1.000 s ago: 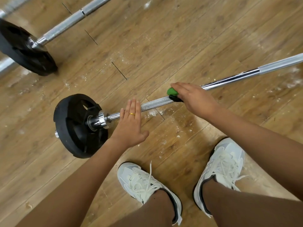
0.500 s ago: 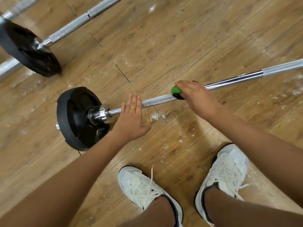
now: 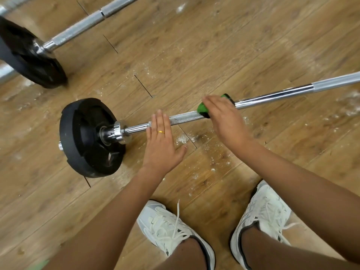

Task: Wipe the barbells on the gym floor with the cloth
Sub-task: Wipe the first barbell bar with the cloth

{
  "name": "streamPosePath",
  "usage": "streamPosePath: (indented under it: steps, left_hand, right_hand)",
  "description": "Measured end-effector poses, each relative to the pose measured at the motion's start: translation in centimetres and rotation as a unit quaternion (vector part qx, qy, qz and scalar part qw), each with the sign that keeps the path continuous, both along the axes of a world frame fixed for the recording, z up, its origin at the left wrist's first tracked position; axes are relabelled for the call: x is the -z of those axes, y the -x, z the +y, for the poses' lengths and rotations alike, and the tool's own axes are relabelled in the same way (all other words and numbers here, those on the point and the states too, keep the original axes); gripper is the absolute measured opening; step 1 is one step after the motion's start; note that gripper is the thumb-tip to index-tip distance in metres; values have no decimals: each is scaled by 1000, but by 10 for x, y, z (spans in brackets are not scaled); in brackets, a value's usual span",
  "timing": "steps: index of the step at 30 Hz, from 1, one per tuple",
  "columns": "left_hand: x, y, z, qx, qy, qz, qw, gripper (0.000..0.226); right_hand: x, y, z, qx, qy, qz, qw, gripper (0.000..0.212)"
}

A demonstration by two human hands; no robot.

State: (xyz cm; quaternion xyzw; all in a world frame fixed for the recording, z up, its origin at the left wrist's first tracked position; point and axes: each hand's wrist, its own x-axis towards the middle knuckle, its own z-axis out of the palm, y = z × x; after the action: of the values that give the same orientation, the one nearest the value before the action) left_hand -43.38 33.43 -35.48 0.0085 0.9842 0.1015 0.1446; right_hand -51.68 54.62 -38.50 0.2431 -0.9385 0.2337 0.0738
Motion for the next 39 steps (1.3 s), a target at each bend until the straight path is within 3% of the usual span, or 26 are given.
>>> streamPosePath:
  steps: [7,13,20,26,29,34,39]
  left_hand:
    - [-5,24,-15,18,7,-8,1000,105]
    - [-10,43,-16,9,-8,-19,1000,105]
    - [-11,46,-22,26,8,-24,999,106]
    - [-9,33,-12,17,3,-14,1000,110]
    - [-6,28,-11,19,20,-10,1000,111]
    - [-6,19,-11,27,27,-16,999,110]
    - [-7,4,-3,20,33,-11,999,106]
  right_hand:
    - [0,23,-2,-81,-24,5,996,59]
    - [-2,43,47,78,-27,-34,996,44]
    - [-6,31,6,-24,-7,-31,999,41]
    - [-12,25,22,109,3,-41,993,44]
    - [-9,8,-9,84,4,-21,996,35]
    - [-6,-1,-5,20,0,-26,999,46]
    - [-10,-7,24,133,-1,-38,990,39]
